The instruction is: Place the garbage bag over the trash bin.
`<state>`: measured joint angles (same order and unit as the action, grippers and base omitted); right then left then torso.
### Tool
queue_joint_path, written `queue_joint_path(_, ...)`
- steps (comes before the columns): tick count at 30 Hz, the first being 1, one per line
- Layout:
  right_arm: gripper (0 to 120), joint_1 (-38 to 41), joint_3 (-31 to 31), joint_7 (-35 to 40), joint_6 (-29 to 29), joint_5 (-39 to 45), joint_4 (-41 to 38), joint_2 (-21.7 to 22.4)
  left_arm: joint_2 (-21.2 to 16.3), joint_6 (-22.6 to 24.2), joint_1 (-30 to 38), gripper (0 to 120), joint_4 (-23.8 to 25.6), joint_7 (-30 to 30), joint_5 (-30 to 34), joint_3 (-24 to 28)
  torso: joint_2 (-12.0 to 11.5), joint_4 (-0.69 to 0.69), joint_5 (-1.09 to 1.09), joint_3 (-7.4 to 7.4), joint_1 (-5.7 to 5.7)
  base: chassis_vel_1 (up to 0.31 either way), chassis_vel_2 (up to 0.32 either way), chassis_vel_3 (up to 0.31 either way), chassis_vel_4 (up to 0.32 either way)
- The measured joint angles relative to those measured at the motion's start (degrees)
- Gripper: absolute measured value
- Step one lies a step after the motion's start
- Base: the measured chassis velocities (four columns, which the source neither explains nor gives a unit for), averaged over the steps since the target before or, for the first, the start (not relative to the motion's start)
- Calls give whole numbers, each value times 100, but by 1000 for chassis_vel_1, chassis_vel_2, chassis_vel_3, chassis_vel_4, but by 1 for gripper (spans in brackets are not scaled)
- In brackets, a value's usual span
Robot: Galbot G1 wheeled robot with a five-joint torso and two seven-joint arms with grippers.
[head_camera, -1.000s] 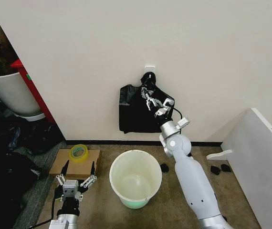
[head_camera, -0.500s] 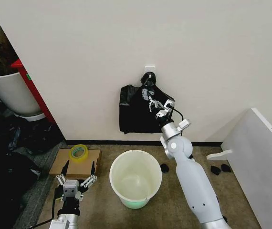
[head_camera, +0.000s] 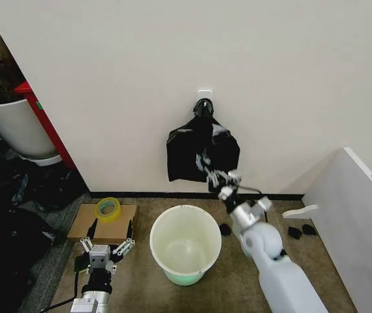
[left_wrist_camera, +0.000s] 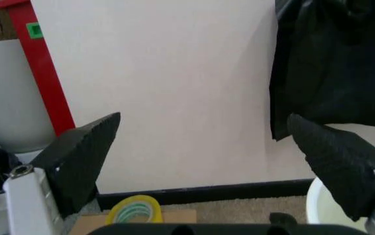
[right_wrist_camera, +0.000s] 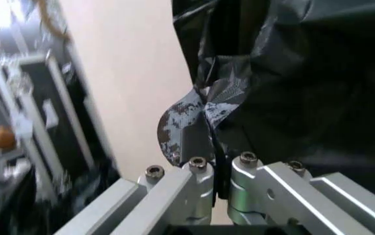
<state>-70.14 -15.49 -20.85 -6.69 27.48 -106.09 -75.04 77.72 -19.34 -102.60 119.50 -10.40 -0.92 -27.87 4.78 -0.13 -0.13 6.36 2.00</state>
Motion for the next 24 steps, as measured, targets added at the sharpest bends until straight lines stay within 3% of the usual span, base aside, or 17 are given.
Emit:
queue_joint_path(2,0,-50,0,-12,-26,-69,-23,10,3,0,3,100,0,0,-2,3,0,0,0,0,0,0,0,0,0)
queue_joint_path(4,0,-549,-70,-196,-383,-924,-204,29,4,2,14,100,-2,0,-12,14,0,0,0,0,0,0,0,0,0)
queue_joint_path(14,0,-1453,-66,-309,-938,-1597,-493,187,-38,2,48,100,-2,-5,28,-26,0,0,0,0,0,0,0,0,0)
queue_joint_path(20,0,-2006,-79,-678,-1778,-2192,-528,292,-33,1,40,100,8,-7,14,10,0,0,0,0,0,0,0,0,0)
queue_joint_path(24,0,-2122,-96,-761,-1984,-2336,-524,292,-33,-4,33,100,13,-9,12,11,0,0,-1,0,0,0,0,0,0)
